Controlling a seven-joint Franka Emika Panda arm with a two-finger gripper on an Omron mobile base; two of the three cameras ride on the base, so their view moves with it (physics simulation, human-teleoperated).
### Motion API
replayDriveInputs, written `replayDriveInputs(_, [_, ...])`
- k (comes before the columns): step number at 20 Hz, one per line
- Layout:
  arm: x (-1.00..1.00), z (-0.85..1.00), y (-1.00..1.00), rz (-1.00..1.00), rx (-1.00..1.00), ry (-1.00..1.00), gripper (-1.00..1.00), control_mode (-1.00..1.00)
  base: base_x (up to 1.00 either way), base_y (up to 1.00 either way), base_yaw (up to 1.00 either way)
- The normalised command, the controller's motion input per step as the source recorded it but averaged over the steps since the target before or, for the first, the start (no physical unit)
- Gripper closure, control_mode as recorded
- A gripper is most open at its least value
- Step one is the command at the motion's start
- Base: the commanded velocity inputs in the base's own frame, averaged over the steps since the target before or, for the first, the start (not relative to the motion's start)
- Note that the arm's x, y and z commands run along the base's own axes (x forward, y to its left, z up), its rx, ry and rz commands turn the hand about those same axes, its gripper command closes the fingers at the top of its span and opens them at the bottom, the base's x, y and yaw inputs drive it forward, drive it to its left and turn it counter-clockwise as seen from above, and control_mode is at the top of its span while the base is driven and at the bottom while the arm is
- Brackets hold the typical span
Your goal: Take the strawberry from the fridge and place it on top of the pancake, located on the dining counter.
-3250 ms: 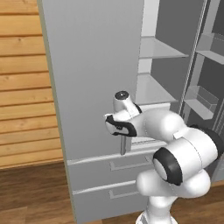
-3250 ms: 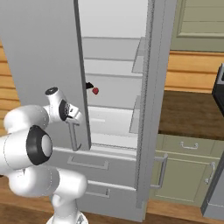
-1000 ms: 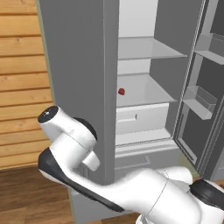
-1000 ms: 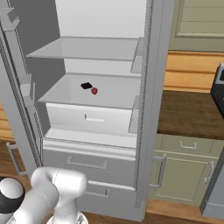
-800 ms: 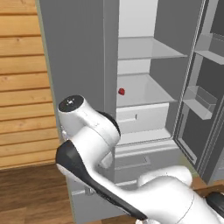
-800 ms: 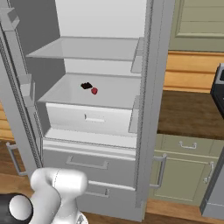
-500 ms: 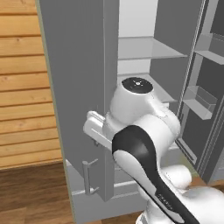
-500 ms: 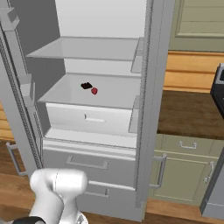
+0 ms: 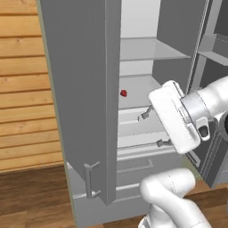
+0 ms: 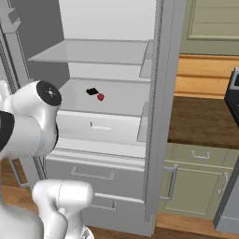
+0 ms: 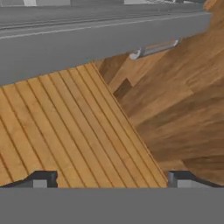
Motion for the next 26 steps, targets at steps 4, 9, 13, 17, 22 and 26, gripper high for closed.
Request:
replayDriveInputs(4, [0.73,0.35,-0.60,0.29,0.65,-0.21,-1.00,-1.00,0.00,0.00,0.00])
replayDriveInputs(9, [1.00,0.27,-0.10,0.33,0.57,-0.24,-1.00,-1.00,0.00,0.00,0.00])
replayDriveInputs(13, [0.88,0.03,0.15,0.33,0.17,-0.20,-1.00,-1.00,0.00,0.00,0.00])
replayDriveInputs(17, [0.74,-0.08,0.14,0.26,0.00,-0.18,-1.00,-1.00,0.00,0.00,0.00])
replayDriveInputs(22, [0.60,-0.05,0.04,0.18,0.00,-0.12,-1.00,-1.00,0.00,0.00,0.00])
replayDriveInputs(26, [0.50,-0.07,0.23,0.03,0.00,0.03,-1.00,-1.00,0.00,0.00,0.00])
